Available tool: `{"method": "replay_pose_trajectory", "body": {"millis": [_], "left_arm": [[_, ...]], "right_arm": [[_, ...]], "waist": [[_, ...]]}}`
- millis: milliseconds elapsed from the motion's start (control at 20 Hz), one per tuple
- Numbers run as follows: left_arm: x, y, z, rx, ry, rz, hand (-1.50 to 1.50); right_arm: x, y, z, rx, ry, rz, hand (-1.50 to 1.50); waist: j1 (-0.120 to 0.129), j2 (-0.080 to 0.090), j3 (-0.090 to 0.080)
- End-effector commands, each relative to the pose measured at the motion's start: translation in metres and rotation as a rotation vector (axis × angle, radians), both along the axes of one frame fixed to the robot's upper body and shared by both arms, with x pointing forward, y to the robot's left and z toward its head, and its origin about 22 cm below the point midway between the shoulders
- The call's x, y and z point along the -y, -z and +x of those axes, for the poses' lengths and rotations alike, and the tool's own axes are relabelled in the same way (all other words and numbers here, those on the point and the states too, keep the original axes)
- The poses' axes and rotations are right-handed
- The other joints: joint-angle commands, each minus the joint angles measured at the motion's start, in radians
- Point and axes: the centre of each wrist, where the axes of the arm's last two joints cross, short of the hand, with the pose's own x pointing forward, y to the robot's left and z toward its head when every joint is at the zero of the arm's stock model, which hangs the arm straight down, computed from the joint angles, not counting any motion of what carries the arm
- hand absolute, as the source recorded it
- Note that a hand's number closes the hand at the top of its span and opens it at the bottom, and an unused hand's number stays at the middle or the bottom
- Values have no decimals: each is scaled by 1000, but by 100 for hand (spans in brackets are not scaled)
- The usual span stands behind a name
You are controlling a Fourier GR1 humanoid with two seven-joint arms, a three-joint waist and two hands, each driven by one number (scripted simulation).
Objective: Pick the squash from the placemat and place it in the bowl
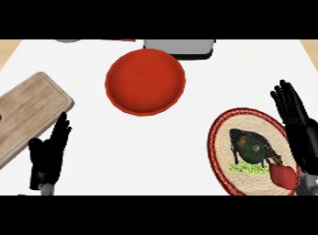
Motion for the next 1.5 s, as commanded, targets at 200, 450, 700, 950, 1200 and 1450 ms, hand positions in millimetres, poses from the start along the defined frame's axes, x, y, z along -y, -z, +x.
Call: {"method": "replay_pose_trajectory", "body": {"millis": [200, 450, 700, 950, 1200, 1450], "left_arm": [[41, -54, 36, 274, 184, -16, 0], [45, -55, 34, 267, 206, -78, 0], [40, -63, 53, 290, 233, -59, 0], [51, -50, 40, 270, 256, -65, 0], [60, -53, 39, 274, 254, -66, 0], [42, -67, 59, 282, 265, -46, 0]], "right_arm": [[-44, 36, -18, -267, -140, -226, 150], [-24, 43, -35, -10, 379, -203, -150], [-48, 61, -84, 190, 333, -89, -150], [-43, 18, -99, 222, 426, -194, -150], [-32, -31, -102, 76, 517, -327, -150], [-26, -49, -87, -134, 445, -345, -150]], "waist": [[-38, 20, 19], [-84, 12, 23], [-62, 17, 21], [-45, 18, 19], [-41, 18, 18], [-33, 21, 19]]}}
